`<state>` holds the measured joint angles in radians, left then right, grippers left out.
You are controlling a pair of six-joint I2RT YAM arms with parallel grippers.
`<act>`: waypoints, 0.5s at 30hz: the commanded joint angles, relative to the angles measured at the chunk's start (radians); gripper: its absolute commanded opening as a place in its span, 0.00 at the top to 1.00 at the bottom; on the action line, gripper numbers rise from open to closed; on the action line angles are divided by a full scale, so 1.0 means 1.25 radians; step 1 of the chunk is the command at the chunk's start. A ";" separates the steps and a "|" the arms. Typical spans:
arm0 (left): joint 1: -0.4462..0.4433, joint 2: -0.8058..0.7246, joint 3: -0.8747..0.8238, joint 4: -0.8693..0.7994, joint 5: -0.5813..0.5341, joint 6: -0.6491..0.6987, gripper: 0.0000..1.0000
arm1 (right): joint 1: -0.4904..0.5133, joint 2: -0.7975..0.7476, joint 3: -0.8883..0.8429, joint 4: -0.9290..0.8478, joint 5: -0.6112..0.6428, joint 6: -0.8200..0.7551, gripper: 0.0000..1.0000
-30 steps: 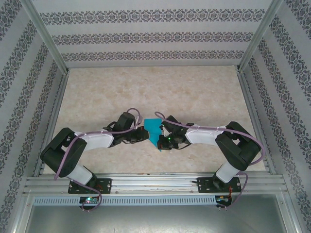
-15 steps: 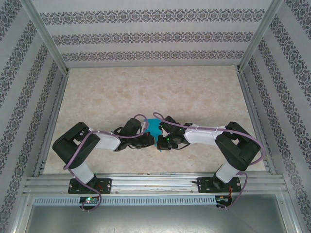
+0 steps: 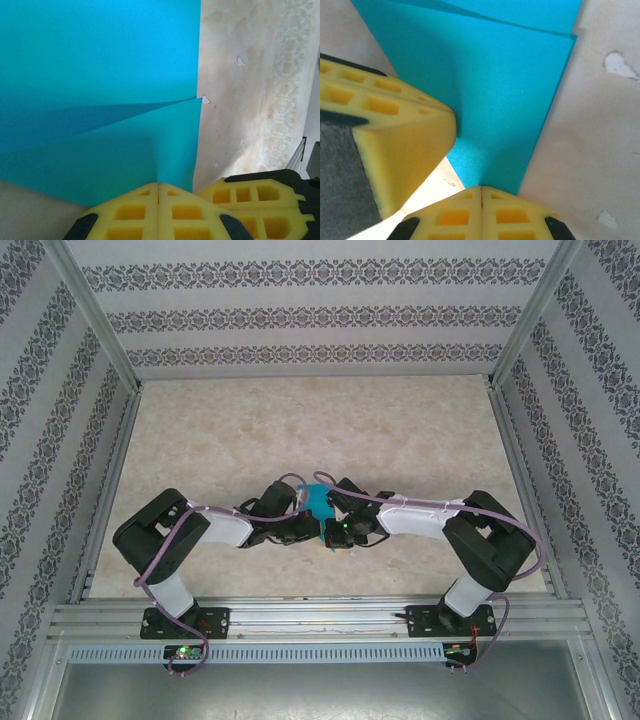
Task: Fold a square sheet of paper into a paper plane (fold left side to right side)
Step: Third fold the triangle at the center of the table.
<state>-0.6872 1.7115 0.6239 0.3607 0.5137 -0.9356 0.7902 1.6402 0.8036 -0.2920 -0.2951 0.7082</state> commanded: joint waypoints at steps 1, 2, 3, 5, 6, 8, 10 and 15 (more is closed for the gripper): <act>-0.005 0.020 0.020 -0.103 -0.055 0.021 1.00 | 0.003 0.045 -0.023 -0.151 0.101 -0.021 1.00; -0.003 0.021 0.023 -0.111 -0.060 0.023 1.00 | 0.002 0.047 -0.022 -0.155 0.101 -0.020 1.00; -0.001 0.023 0.024 -0.113 -0.063 0.024 1.00 | 0.003 0.050 -0.022 -0.157 0.101 -0.022 1.00; 0.009 0.029 0.024 -0.112 -0.066 0.026 1.00 | 0.002 0.055 -0.020 -0.159 0.098 -0.023 1.00; 0.013 0.032 0.023 -0.111 -0.066 0.027 1.00 | 0.003 0.057 -0.018 -0.160 0.096 -0.024 1.00; 0.027 0.039 0.025 -0.110 -0.067 0.032 1.00 | 0.004 0.061 -0.016 -0.163 0.094 -0.027 1.00; 0.041 0.045 0.030 -0.112 -0.065 0.040 1.00 | 0.005 0.064 -0.013 -0.166 0.093 -0.028 1.00; 0.076 0.063 0.048 -0.127 -0.062 0.064 1.00 | 0.005 0.066 -0.008 -0.171 0.091 -0.029 1.00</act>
<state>-0.6521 1.7412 0.6754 0.2909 0.5606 -0.9131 0.7902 1.6608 0.8364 -0.3336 -0.2874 0.6960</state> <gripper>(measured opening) 0.056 0.057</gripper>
